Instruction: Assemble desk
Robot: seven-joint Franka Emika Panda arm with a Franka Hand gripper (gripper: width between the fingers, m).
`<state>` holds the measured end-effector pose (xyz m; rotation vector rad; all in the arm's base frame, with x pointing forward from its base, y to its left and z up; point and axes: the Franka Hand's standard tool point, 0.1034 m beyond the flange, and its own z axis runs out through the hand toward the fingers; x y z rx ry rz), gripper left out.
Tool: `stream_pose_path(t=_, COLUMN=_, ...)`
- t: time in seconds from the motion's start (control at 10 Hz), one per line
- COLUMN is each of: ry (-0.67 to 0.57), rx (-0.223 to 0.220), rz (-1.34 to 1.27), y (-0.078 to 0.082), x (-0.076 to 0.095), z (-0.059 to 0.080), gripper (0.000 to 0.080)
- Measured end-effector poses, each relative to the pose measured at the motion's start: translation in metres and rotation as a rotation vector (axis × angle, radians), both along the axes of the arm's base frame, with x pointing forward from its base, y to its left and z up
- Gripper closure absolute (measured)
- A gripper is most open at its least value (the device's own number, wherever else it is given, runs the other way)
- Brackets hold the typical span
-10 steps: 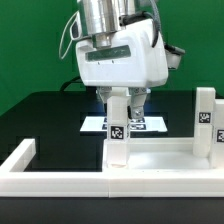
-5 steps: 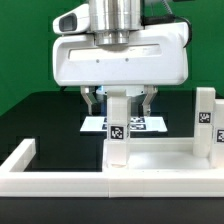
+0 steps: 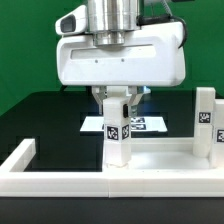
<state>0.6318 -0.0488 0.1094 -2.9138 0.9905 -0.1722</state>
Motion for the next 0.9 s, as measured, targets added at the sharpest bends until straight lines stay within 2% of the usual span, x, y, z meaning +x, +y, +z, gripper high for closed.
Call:
stream_pose_path(t=0.2, ry=0.003, rx=0.018, rz=-0.128, y=-0.001, x=-0.0001, z=0.0, gripper=0.0512)
stream_pose_path(t=0.7, ry=0.048, rx=0.171, rz=-0.969, y=-0.002, x=-0.0005, z=-0.0013, gripper=0.0511)
stream_pose_path(t=0.8, ry=0.051, rx=0.193, rz=-1.052, y=-0.0017, x=-0.0008, z=-0.002, gripper=0.0511)
stream_pose_path(t=0.9, ry=0.054, rx=0.196, rz=-1.08, y=-0.0008, x=-0.0008, z=-0.0022, gripper=0.051)
